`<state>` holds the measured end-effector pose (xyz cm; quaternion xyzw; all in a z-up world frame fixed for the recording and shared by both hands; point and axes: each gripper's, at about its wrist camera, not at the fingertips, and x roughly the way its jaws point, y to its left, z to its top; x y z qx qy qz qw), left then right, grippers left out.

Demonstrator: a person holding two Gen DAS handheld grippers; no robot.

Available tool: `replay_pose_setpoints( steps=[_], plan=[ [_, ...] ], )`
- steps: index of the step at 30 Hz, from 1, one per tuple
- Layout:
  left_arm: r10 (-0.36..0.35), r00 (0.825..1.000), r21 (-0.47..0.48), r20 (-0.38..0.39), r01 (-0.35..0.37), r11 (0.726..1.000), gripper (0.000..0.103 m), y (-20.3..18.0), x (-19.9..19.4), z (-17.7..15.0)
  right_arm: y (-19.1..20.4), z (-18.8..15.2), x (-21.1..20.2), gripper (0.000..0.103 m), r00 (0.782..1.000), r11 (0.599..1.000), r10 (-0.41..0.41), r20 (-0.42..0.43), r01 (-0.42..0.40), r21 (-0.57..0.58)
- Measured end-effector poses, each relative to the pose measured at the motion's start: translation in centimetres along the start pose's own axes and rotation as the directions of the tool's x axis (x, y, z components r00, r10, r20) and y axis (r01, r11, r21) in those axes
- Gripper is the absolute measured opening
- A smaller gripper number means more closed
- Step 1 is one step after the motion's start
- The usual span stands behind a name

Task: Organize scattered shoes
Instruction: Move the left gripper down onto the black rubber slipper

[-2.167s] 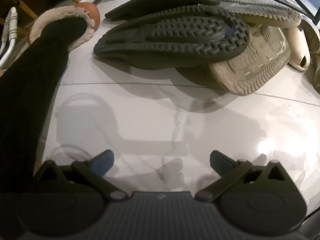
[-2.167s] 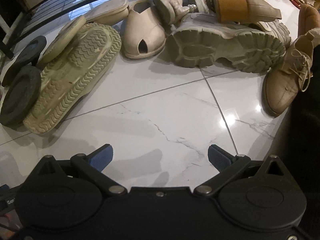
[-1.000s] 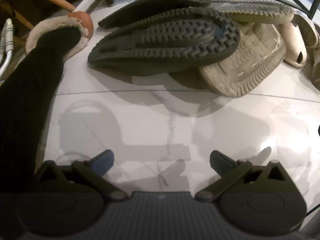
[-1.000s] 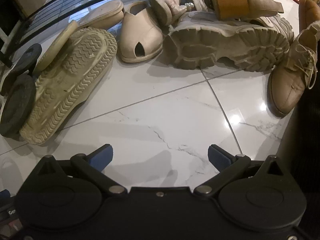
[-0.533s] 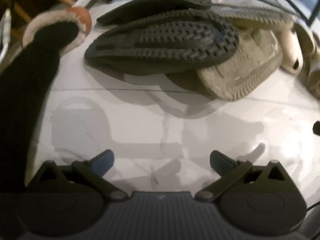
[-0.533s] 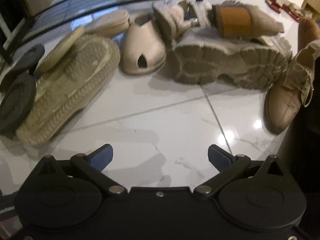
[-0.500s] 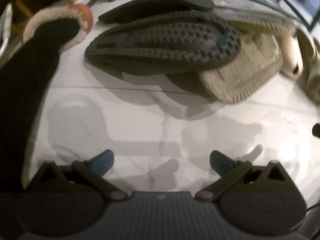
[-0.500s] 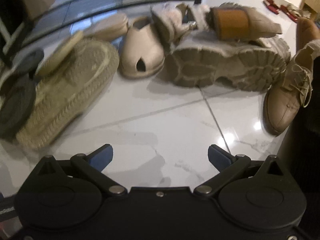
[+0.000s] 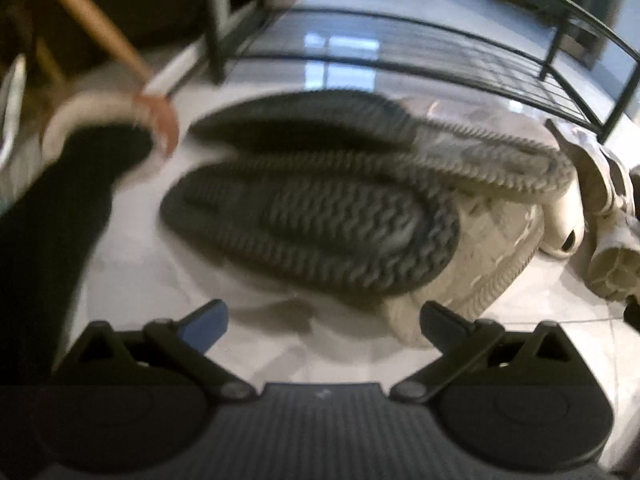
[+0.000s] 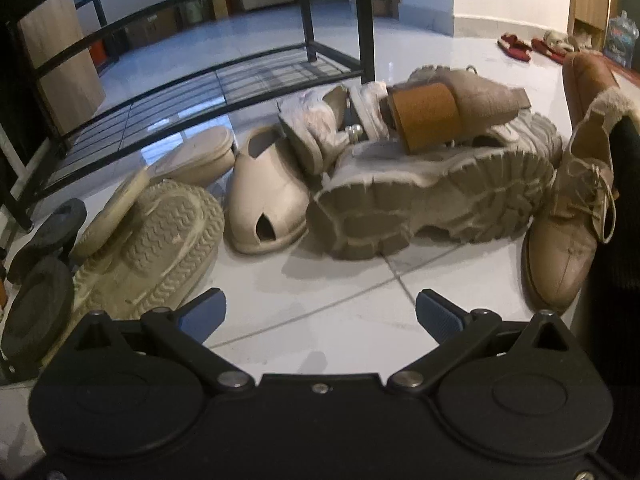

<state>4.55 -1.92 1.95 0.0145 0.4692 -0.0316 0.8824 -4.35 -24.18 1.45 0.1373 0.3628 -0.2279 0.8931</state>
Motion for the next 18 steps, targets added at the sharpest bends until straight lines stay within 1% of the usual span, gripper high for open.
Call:
replay_pose_setpoints(
  steps=[2,4,6,8,10,12,15,18],
  plan=[
    [-0.018,0.999,0.021,0.037,0.017,1.000,0.102,-0.3,0.1,-0.1,-0.3,0.2,0.2,0.103,1.000,1.000,-0.004,0.013,0.004,0.005],
    [-0.012,0.997,0.051,0.075,0.008,0.999,0.102,-0.8,0.1,-0.3,-0.7,0.6,0.4,0.103,1.000,1.000,0.000,0.021,0.000,0.019],
    [0.014,0.994,0.097,0.106,-0.025,0.995,0.102,-1.4,0.3,-0.4,-1.1,0.8,0.5,0.103,0.999,0.999,0.015,0.030,-0.016,0.032],
    [0.059,0.990,0.133,0.130,-0.076,0.988,0.102,-2.0,0.5,-0.5,-1.3,0.8,0.8,0.103,0.999,0.999,0.040,0.037,-0.041,0.030],
    [0.101,0.990,0.131,0.100,-0.113,0.985,0.102,-2.2,1.0,-0.2,-1.4,0.8,1.0,0.103,0.997,0.998,0.060,0.041,-0.061,0.024],
    [0.104,0.993,0.090,0.056,-0.109,0.990,0.102,-2.0,1.3,0.4,-1.3,0.8,1.2,0.103,0.997,0.998,0.063,0.037,-0.063,0.015],
    [0.074,0.997,0.024,0.021,-0.074,0.997,0.102,-1.6,1.4,1.3,-1.2,0.9,1.3,0.103,0.997,0.997,0.074,0.038,-0.074,0.018],
    [0.035,0.999,0.028,0.020,-0.036,0.999,0.102,-1.7,1.4,1.9,-1.2,1.1,1.4,0.103,0.995,0.995,0.090,0.039,-0.091,0.032]
  ],
)
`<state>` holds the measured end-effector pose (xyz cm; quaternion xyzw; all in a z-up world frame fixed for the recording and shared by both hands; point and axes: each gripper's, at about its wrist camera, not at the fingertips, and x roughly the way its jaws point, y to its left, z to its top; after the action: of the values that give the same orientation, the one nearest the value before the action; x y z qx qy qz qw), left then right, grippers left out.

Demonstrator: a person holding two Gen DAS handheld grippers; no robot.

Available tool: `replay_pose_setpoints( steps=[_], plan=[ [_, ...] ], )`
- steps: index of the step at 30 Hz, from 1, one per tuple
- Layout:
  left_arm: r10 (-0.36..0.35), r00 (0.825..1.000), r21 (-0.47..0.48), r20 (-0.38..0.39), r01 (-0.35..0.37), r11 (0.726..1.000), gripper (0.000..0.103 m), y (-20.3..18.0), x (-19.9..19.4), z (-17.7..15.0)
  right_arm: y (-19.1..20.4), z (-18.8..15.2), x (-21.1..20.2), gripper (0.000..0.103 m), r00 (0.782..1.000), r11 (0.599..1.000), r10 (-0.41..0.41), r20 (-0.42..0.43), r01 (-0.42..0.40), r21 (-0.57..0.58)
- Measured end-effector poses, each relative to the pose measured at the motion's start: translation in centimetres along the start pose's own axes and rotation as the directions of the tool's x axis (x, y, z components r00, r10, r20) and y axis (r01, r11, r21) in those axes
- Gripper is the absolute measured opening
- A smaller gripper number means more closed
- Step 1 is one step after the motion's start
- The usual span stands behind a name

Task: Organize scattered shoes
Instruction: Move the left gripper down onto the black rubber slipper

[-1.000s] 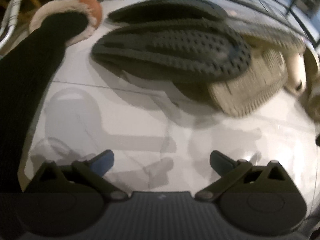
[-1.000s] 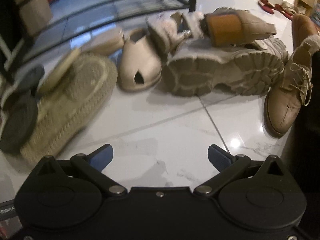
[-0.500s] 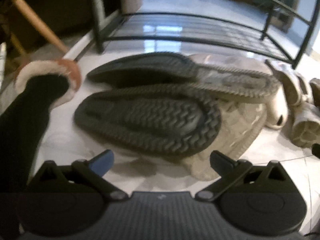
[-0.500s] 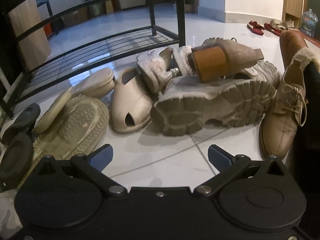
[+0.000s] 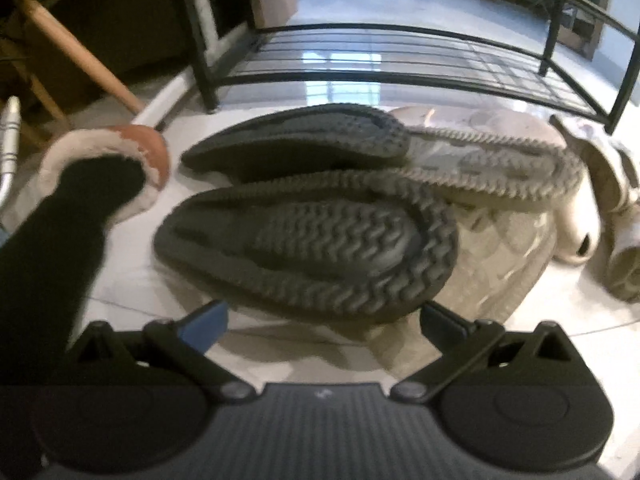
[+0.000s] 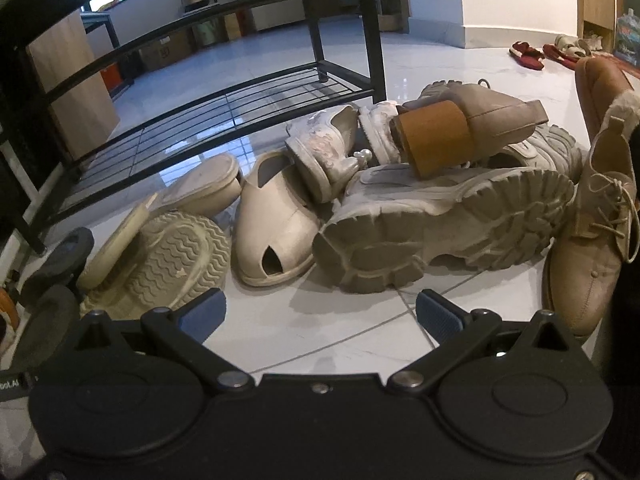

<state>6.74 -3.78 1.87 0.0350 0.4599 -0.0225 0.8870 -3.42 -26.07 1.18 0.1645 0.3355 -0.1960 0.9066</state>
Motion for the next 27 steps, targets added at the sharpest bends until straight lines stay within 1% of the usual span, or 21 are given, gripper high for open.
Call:
replay_pose_setpoints(
  steps=[3,5,6,7,9,11,12,13,14,16,20,23,25,27],
  plan=[
    [0.004,0.999,0.058,0.036,-0.006,0.998,0.102,-0.7,-0.2,0.1,0.0,0.1,0.1,0.103,1.000,1.000,0.010,-0.005,-0.010,0.006],
    [0.010,0.995,0.135,0.097,-0.023,0.991,0.102,-1.7,-0.5,-0.3,-0.1,0.1,0.2,0.103,1.000,1.000,0.017,-0.013,-0.017,0.016],
    [0.018,0.991,0.190,0.135,-0.044,0.981,0.102,-2.3,-0.4,-0.5,-0.2,0.1,0.3,0.103,1.000,1.000,0.020,-0.016,-0.019,0.020],
    [0.023,0.985,0.253,0.170,-0.066,0.965,0.102,-3.0,-0.3,-0.9,-0.2,0.1,0.4,0.103,1.000,1.000,0.021,-0.017,-0.021,0.023],
    [0.032,0.977,0.351,0.213,-0.107,0.930,0.102,-4.0,0.1,-1.8,-0.3,0.1,0.4,0.103,0.999,0.999,0.027,-0.019,-0.026,0.030],
    [0.055,0.967,0.418,0.250,-0.159,0.894,0.102,-4.9,0.7,-2.6,-0.4,0.1,0.4,0.103,0.999,0.999,0.036,-0.021,-0.035,0.038],
    [0.061,0.963,0.436,0.263,-0.176,0.882,0.102,-5.1,0.9,-2.9,-0.5,0.1,0.3,0.103,0.999,0.998,0.039,-0.021,-0.038,0.041],
    [0.066,0.959,0.439,0.275,-0.186,0.879,0.103,-5.2,1.1,-3.1,-0.5,0.0,0.3,0.103,0.999,0.998,0.040,-0.022,-0.039,0.042],
    [0.066,0.955,0.440,0.288,-0.193,0.877,0.103,-5.2,1.4,-3.5,-0.5,0.0,0.3,0.103,0.999,0.998,0.040,-0.024,-0.038,0.043],
    [0.052,0.953,0.432,0.298,-0.183,0.883,0.103,-5.0,1.6,-3.9,-0.6,-0.1,0.3,0.103,0.999,0.998,0.039,-0.028,-0.037,0.044],
    [0.000,0.968,0.400,0.253,-0.105,0.910,0.103,-4.0,2.2,-4.4,-0.4,-0.4,0.8,0.103,0.998,0.999,0.027,-0.049,-0.025,0.037],
    [-0.040,0.977,0.379,0.211,-0.044,0.924,0.103,-3.3,2.6,-4.4,-0.1,-0.7,1.1,0.103,0.998,1.000,0.020,-0.062,-0.019,0.025],
    [-0.053,0.975,0.385,0.216,-0.035,0.922,0.103,-3.2,2.7,-4.6,0.3,-1.0,1.3,0.103,0.997,1.000,0.016,-0.070,-0.015,0.007],
    [-0.075,0.970,0.396,0.233,-0.025,0.918,0.103,-2.9,2.8,-5.0,0.6,-1.3,1.6,0.103,0.997,1.000,0.009,-0.081,-0.009,-0.007]
  ],
)
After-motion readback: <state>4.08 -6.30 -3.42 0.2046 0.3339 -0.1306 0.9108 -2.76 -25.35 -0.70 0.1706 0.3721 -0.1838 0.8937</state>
